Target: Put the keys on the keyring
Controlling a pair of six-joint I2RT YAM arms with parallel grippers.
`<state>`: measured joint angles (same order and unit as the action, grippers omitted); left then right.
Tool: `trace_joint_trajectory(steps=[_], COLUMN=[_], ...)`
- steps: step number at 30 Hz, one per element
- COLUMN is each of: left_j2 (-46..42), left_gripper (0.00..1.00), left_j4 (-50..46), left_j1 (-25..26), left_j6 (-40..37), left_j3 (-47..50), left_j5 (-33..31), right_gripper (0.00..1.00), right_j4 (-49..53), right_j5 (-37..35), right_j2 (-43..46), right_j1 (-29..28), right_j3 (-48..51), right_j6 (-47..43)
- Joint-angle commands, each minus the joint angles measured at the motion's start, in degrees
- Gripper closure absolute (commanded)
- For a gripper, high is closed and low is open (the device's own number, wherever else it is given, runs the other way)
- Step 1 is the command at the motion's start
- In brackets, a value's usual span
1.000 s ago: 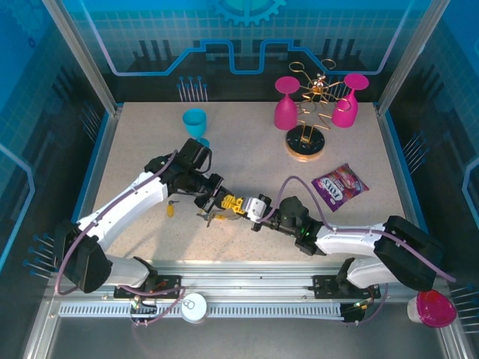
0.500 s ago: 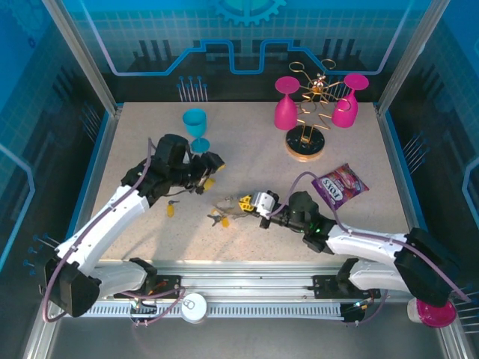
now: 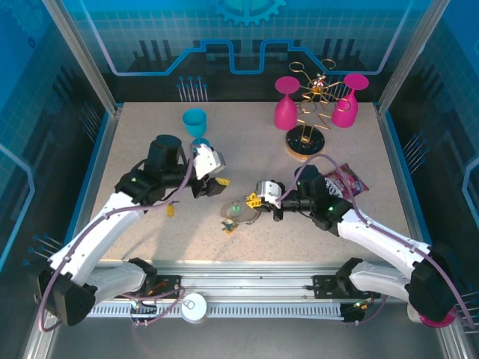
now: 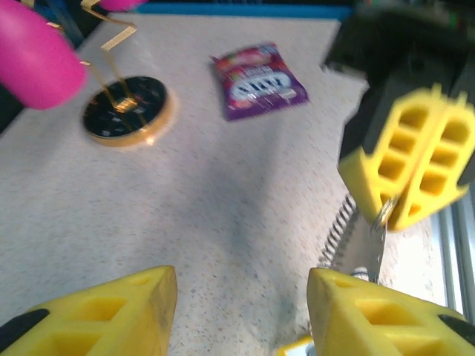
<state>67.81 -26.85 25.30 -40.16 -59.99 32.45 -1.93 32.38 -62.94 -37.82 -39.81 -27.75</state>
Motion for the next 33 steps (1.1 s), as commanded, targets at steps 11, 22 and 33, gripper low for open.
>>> trace_joint_trajectory(steps=[11, 22, 33], left_j2=[7.9, 11.4, 11.8], left_gripper=[0.55, 0.72, 1.0], left_j4=[-8.7, -9.6, -12.1], left_j1=[4.8, 6.7, 7.2], left_j6=[-15.6, -15.9, -18.1], left_j3=[-4.7, -6.9, -7.7], left_j5=[12.6, 14.1, 13.7], right_gripper=[1.0, 1.0, 0.94], right_j4=[12.4, 15.0, 11.9], right_j5=[-0.2, -3.9, -7.0], right_j2=[-0.8, -2.0, -0.7], right_j1=[-0.6, -2.9, -2.8], right_j3=[-8.1, -10.2, -9.3], right_j6=[-7.9, -10.5, -7.0])
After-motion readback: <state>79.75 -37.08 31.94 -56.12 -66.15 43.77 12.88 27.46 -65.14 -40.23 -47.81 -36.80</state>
